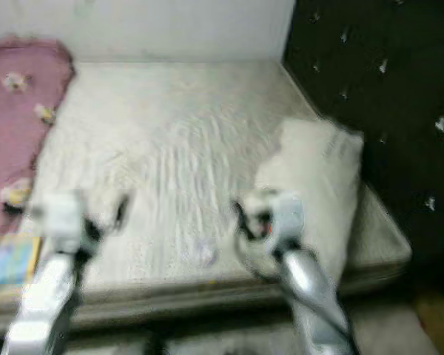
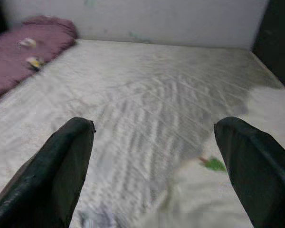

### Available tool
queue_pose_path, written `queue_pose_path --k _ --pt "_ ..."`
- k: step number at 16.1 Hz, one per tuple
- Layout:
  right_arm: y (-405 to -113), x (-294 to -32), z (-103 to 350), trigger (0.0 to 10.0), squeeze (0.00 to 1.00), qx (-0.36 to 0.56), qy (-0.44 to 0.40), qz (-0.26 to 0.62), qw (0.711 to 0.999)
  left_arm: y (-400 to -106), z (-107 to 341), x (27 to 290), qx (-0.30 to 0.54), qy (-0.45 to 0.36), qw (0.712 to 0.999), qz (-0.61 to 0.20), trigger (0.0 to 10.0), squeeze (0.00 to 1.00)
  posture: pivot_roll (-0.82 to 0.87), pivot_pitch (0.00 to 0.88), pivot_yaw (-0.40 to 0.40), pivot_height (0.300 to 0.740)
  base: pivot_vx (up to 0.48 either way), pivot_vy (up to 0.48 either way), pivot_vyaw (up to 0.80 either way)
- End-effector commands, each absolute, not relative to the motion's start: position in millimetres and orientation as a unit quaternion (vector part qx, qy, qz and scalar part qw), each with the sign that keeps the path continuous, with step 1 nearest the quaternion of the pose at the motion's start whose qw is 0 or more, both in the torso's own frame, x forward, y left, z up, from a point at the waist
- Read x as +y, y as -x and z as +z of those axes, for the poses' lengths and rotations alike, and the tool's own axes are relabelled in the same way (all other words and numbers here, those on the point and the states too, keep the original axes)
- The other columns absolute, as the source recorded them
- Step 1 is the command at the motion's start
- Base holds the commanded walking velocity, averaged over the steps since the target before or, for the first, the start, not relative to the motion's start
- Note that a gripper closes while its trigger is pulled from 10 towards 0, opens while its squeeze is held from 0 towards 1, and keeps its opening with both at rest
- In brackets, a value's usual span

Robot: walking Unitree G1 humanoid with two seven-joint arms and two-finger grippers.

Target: Clean up the room

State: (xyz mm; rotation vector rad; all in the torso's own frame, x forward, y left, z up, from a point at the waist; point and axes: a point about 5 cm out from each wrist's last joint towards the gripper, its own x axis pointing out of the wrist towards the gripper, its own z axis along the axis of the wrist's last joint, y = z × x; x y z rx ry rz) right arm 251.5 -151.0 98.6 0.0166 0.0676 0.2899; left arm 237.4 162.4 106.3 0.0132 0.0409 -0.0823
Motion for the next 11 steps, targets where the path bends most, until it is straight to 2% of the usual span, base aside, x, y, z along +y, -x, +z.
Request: queue_pose_path --k 1,3,6,8,11 --pt "-253.4 -146.7 103.2 10.0 0.00 0.024 -0.013 0.146 0.989 -238.7 109.5 170.6 0.015 -0.020 0.999 -0.024 10.0 0.00 -0.03 0.062 -0.053 0.740 0.000 0.296 0.00" --pt "-254.1 -147.2 103.2 10.0 0.00 0.025 -0.016 0.142 0.989 -239.1 109.0 171.4 0.018 -0.020 0.999 -0.020 10.0 0.00 -0.03 0.062 -0.052 0.740 0.000 0.298 0.00" --pt "-254.5 -147.7 103.1 10.0 0.00 0.026 -0.019 0.140 0.990 -239.0 109.6 169.9 0.016 -0.034 0.999 -0.019 10.0 0.00 -0.03 0.061 -0.051 0.740 0.000 0.000 0.00" --pt "-254.7 -147.9 103.1 10.0 0.00 0.026 -0.019 0.139 0.990 -237.9 108.4 170.0 0.023 -0.022 0.999 -0.001 10.0 0.00 -0.03 0.059 -0.051 0.740 0.000 0.000 0.00" --pt "-254.6 -147.5 102.9 10.0 0.00 0.027 -0.020 0.137 0.990 -237.4 107.9 169.9 0.022 -0.013 1.000 -0.016 10.0 0.00 -0.03 0.059 -0.049 0.740 0.000 0.000 0.00"
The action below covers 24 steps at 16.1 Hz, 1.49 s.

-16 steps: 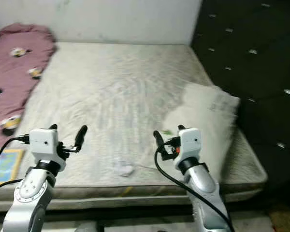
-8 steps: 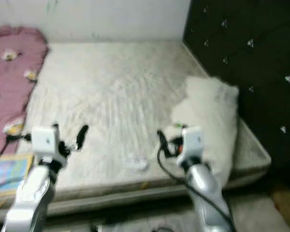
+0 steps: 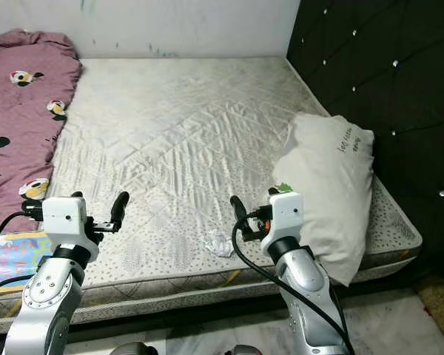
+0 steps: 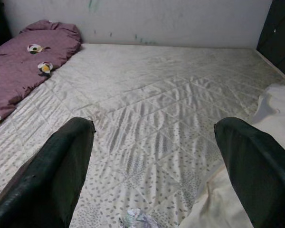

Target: Clean up the room

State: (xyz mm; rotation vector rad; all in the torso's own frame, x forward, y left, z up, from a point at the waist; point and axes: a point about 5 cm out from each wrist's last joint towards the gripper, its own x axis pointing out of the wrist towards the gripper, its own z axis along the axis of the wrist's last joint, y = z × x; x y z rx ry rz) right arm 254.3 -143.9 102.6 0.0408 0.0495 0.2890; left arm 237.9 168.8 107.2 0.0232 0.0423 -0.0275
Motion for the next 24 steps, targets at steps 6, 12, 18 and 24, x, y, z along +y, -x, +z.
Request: queue_pose_path --k 6,12,18,24 --pt "-254.5 -147.5 102.4 10.0 0.00 0.029 -0.022 0.139 0.990 -237.2 107.5 170.4 0.021 -0.015 1.000 -0.014 10.0 0.00 -0.03 0.059 -0.050 0.740 0.000 0.000 0.00" --pt "-254.2 -147.0 101.8 10.0 0.00 0.031 -0.023 0.142 0.989 -237.3 107.7 171.8 0.018 -0.020 1.000 -0.005 10.0 0.00 -0.03 0.058 -0.051 0.715 0.000 0.000 0.00" --pt "-254.6 -147.0 101.9 10.0 0.00 0.033 -0.024 0.143 0.989 -237.8 107.2 172.8 0.019 -0.025 1.000 0.001 10.0 0.00 -0.03 0.061 -0.052 0.645 0.000 0.000 0.00" --pt "-255.4 -147.4 101.6 10.0 0.00 0.034 -0.024 0.141 0.989 -238.2 106.8 173.1 0.018 -0.027 0.999 0.003 10.0 0.00 -0.03 0.062 -0.052 0.607 0.000 0.000 0.00"
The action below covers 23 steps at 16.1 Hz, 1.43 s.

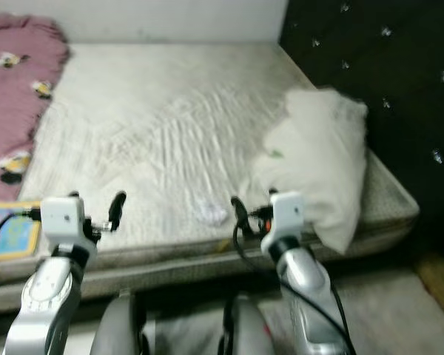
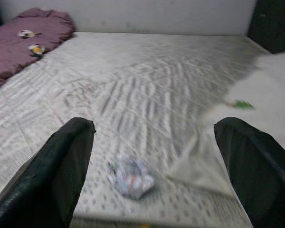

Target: Clean up the room

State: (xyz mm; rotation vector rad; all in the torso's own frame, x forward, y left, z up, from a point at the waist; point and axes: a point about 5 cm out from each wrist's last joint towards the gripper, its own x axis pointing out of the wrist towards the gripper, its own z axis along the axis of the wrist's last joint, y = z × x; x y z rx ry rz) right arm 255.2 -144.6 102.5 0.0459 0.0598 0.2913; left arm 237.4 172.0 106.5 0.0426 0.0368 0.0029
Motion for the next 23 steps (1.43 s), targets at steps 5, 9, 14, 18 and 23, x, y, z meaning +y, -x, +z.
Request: queue_pose_path --k 5,9,14,18,23 --pt "-256.0 -147.4 101.2 10.0 0.00 0.036 -0.024 0.142 0.989 -237.2 106.9 174.2 0.019 -0.020 1.000 -0.005 10.0 0.00 -0.03 0.062 -0.056 0.607 0.000 0.000 0.00" --pt "-256.8 -146.5 101.6 10.0 0.00 0.037 -0.025 0.146 0.988 -236.8 107.5 174.7 0.017 -0.011 1.000 -0.012 10.0 0.00 -0.03 0.071 -0.055 0.607 0.120 0.000 0.00" --pt "-256.9 -145.2 101.5 10.0 0.00 0.035 -0.020 0.150 0.988 -236.2 107.6 174.2 0.015 -0.012 1.000 -0.016 10.0 0.00 -0.03 0.073 -0.056 0.607 0.327 0.000 0.00" --pt "-256.4 -145.0 101.1 10.0 0.00 0.036 -0.021 0.150 0.988 -235.6 107.2 173.9 0.016 -0.011 1.000 -0.019 10.0 0.00 -0.03 0.072 -0.056 0.607 0.340 0.000 0.00" --pt "-256.8 -144.2 100.6 10.0 0.00 0.037 -0.024 0.153 0.987 -235.9 105.6 173.4 0.023 -0.010 1.000 -0.017 10.0 0.00 -0.02 0.067 -0.057 0.607 0.253 0.000 0.00"
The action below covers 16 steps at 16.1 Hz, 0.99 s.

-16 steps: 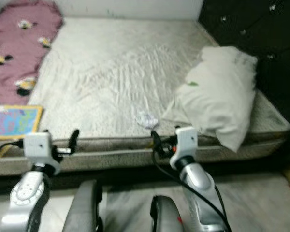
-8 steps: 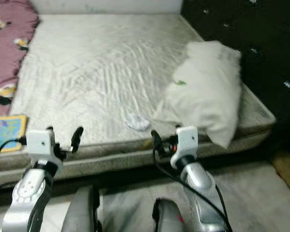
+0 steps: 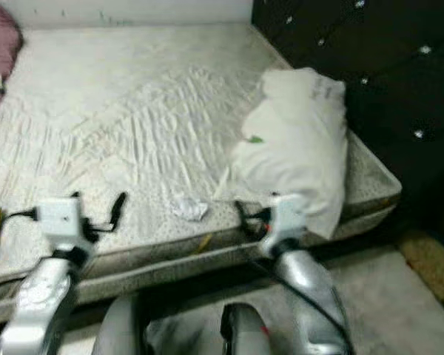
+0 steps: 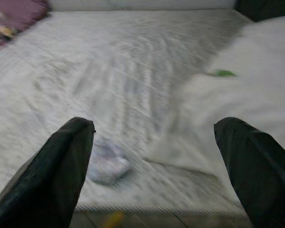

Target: Clean up the room

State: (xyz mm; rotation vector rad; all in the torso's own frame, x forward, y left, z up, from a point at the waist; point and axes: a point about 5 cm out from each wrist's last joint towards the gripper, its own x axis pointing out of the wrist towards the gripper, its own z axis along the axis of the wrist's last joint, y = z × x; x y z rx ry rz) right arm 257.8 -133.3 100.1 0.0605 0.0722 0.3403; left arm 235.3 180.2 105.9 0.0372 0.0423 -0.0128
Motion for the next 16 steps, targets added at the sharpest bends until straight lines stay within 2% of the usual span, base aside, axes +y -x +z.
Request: queue_pose_path --k 1,3,13,16 --pt "-256.9 -143.8 100.5 10.0 0.00 0.038 -0.024 0.157 0.987 -236.2 104.7 173.6 0.027 -0.011 1.000 -0.012 10.0 0.00 -0.02 0.066 -0.058 0.607 0.000 0.000 0.00" --pt "-257.0 -143.6 100.4 10.0 0.00 0.038 -0.023 0.160 0.986 -235.9 104.7 173.7 0.026 -0.011 1.000 -0.013 10.0 0.00 -0.02 0.066 -0.059 0.607 0.000 0.000 0.00" --pt "-256.1 -138.5 101.7 10.0 0.00 0.028 -0.014 0.182 0.983 -235.4 106.0 173.3 0.021 -0.011 0.999 -0.022 10.0 0.00 -0.02 0.065 -0.060 0.607 0.000 0.000 0.69" --pt "-257.5 -140.0 101.0 10.0 0.00 0.032 -0.023 0.175 0.984 -235.3 107.8 173.2 0.017 -0.007 0.999 -0.026 10.0 0.00 -0.02 0.072 -0.060 0.607 0.300 0.000 0.00"
